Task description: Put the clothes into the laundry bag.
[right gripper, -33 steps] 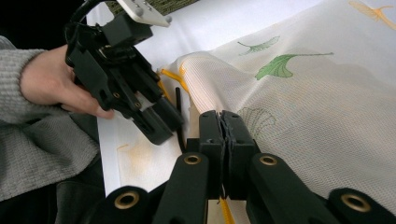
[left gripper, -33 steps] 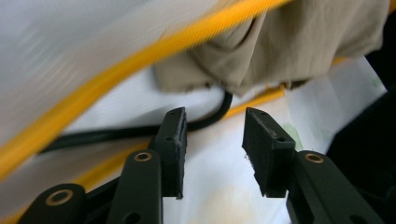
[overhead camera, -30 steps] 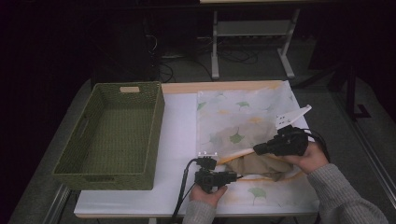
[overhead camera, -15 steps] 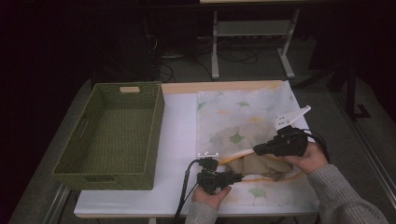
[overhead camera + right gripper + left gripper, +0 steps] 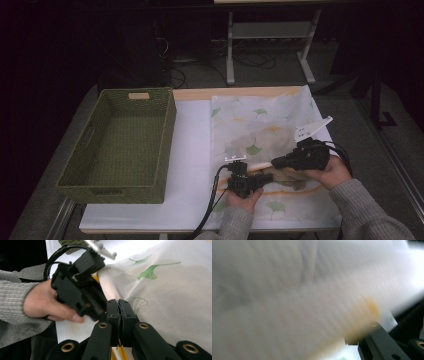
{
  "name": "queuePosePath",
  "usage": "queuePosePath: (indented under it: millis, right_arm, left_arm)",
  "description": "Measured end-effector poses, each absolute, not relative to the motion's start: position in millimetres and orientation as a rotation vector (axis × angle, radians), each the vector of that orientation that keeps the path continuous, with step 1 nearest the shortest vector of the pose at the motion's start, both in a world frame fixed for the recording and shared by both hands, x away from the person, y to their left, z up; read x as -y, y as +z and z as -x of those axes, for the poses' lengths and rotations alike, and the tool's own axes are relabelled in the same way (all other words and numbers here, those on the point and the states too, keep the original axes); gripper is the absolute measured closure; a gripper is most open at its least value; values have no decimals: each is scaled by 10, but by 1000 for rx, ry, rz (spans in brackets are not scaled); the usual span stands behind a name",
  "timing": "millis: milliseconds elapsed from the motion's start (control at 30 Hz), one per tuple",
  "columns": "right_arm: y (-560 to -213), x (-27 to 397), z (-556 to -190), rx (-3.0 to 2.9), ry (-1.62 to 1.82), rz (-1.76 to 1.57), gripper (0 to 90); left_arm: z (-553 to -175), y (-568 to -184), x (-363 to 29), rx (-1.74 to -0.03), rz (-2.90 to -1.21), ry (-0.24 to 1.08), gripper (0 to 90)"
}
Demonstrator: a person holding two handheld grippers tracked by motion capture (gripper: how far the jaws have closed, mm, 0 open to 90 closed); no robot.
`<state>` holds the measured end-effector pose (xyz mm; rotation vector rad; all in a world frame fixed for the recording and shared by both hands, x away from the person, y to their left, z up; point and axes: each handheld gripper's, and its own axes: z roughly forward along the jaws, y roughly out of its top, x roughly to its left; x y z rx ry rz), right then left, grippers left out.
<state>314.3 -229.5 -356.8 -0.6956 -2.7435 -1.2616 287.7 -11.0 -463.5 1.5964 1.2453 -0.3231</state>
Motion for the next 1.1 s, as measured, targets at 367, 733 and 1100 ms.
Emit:
queuePosePath:
  millis: [367, 733, 1100]
  right_arm:
    - [-3594, 2324, -3132, 2727, -1259, 712, 874]
    - [-3630, 2361, -3128, 2743, -1241, 743, 872]
    - [-3805, 2366, -3045, 2777, -1109, 738, 872]
  left_arm:
    - [-2798, -4572, 57, -1213, -1628, -277, 625]
    - [-2578, -4506, -117, -1181, -1689, -280, 587]
    - [-2414, -4430, -595, -1204, -1705, -241, 567]
